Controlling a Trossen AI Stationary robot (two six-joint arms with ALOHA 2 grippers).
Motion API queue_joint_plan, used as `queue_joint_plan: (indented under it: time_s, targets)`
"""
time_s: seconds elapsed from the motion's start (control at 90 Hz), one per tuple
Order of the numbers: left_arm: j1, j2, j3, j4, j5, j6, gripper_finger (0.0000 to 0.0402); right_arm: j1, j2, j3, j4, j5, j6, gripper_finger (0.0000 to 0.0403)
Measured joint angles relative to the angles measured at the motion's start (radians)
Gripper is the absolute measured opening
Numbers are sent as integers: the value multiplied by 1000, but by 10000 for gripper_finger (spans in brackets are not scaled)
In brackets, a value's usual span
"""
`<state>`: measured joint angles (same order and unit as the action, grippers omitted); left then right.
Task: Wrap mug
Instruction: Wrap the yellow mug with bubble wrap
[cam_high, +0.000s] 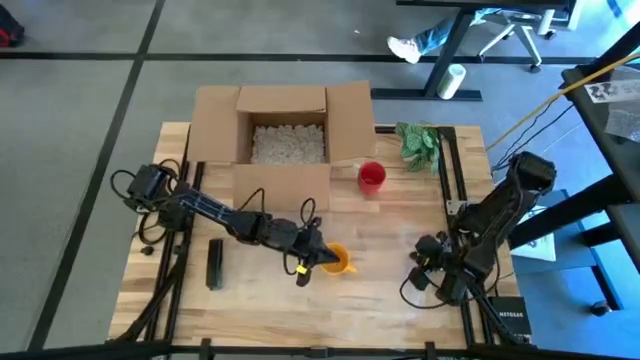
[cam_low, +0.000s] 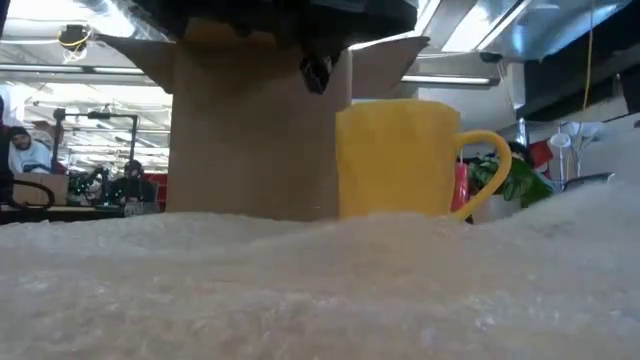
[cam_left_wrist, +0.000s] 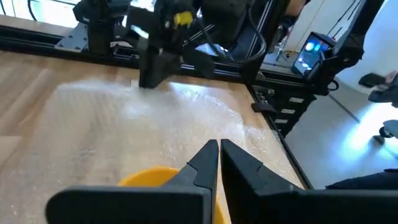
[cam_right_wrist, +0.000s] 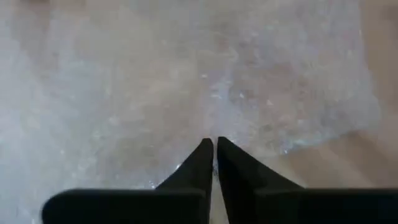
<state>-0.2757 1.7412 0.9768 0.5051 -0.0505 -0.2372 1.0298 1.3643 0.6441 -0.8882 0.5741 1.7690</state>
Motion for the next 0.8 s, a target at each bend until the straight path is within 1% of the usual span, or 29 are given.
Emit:
queue_joint_plan:
  time_s: [0.122, 0.244, 0.333, 0.389, 0.456, 0.533, 0.633, 0.711, 0.8]
  targets:
    - [-2, 0, 0, 0, 0, 1, 0, -30, 0, 125, -157, 35, -56, 1]
    - [-2, 0, 0, 0, 0, 1, 0, -82, 0, 221, -195, 123, -170, 0]
    - [-6, 0, 0, -1, 4, 2, 0, -129, -1, 268, -144, 196, -290, 0]
    - [-7, 0, 0, 0, 15, 1, 0, -171, -1, 284, -78, 202, -392, 0]
    - [-8, -3, 0, -2, 37, 1, 0, -224, -1, 289, 40, 201, -533, 0]
    - [-13, -9, 0, -2, 51, 1, 0, -287, -1, 289, 183, 176, -700, 0]
    - [-22, -40, 1, -31, 49, 9, 0, -372, -1, 289, 329, 102, -875, 0]
    - [-33, -76, 1, -85, 42, 10, 0, -436, -1, 289, 404, 28, -960, 0]
    - [-50, -111, 1, -173, -1, 14, 0, -503, 14, 289, 479, -73, -1023, 0]
